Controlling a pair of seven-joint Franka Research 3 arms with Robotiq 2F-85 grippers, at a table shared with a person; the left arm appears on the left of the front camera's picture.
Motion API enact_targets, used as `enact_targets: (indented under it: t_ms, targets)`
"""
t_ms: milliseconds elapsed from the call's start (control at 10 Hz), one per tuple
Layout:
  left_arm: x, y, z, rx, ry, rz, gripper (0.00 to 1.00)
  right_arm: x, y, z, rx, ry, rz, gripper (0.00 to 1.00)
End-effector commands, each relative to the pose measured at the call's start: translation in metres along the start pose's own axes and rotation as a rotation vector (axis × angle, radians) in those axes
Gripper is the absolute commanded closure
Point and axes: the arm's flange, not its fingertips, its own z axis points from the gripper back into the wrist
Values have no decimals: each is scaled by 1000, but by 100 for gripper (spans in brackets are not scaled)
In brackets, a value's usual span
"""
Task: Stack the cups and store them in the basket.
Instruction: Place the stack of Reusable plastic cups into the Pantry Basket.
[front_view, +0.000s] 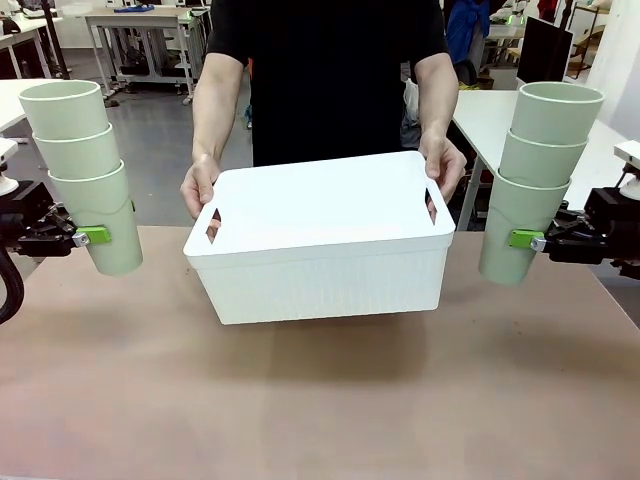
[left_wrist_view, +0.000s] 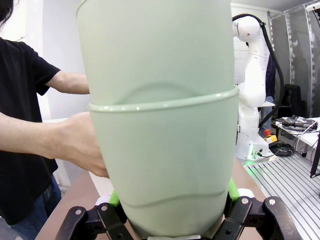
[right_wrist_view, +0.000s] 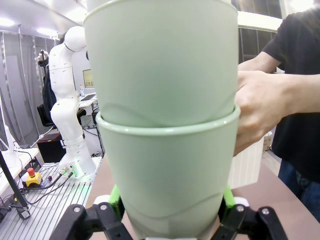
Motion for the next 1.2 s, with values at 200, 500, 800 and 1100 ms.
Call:
enact_targets:
  t_ms: [200,500,800,1100]
  targets:
    - [6,0,-2,-1,-4,-5,15,4,0,-2,-2,1,9,14]
    - [37,5,-3,15,19,15,15,4,0,-2,-2,1,9,14]
    - [100,12,-22,29,89,19,15,4,0,-2,-2,1,9,14]
    - [162,12,-80,28,207,6,15,4,0,-2,-2,1,9,14]
